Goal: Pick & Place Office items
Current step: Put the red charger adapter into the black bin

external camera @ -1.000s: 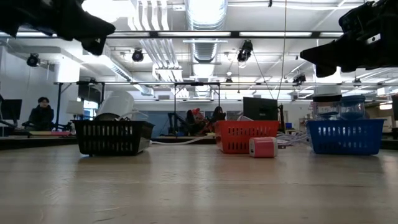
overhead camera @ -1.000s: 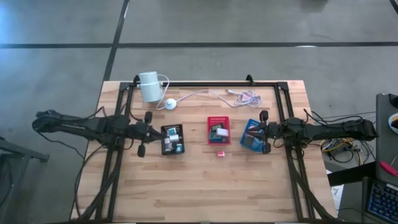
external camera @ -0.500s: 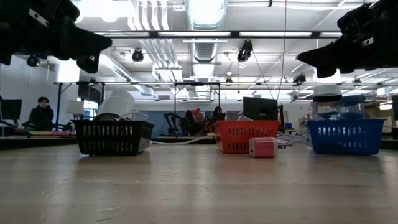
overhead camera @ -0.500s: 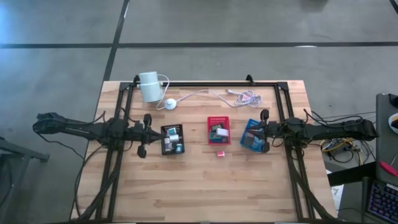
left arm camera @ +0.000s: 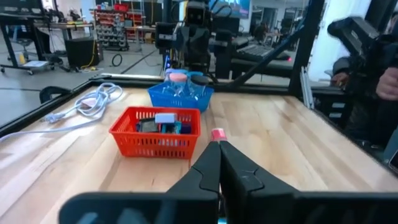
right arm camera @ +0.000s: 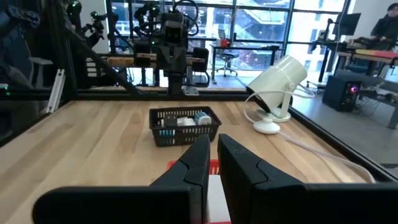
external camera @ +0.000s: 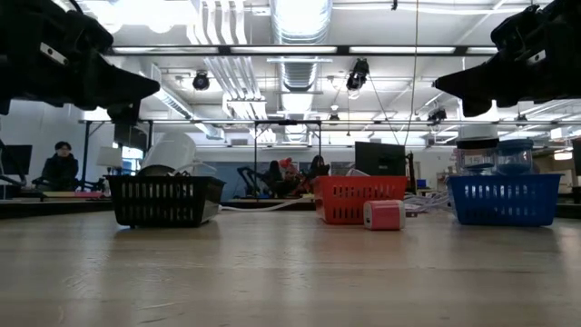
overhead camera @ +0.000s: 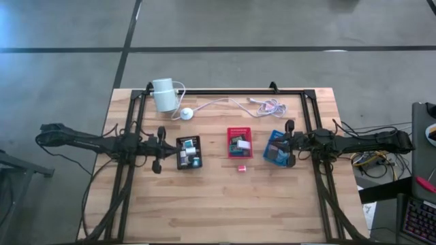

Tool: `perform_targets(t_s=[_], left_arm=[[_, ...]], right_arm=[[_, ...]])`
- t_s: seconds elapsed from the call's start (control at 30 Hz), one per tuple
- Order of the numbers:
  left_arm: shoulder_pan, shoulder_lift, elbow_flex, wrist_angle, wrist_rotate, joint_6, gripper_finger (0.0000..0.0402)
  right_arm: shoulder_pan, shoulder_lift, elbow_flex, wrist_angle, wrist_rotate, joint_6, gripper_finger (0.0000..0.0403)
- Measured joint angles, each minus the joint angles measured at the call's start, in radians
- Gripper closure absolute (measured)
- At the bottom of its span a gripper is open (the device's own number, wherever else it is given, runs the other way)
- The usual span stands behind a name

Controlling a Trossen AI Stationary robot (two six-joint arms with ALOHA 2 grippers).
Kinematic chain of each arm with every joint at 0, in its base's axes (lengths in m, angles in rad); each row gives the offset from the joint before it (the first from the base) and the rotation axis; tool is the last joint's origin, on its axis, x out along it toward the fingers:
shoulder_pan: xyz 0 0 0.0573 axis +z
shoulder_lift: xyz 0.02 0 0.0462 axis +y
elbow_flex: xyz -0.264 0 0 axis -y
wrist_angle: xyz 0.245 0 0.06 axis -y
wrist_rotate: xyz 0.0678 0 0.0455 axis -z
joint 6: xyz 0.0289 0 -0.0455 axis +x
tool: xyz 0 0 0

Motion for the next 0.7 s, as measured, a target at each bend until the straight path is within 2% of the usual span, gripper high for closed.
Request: perform_targets(t_s=[0.47,0.7], left_arm=[[0.001,0.0,0.0,0.009,0.001,0.0,0.0393],[0.001,0.0,0.0,0.009,0.0,0.002,0.0393]], right_arm=[[0.0,0.0,0.023,0.02,0.023,0.055,0.0374],[0.001,0.019,0.185,-0.2,0.026,0.028,0.0374]])
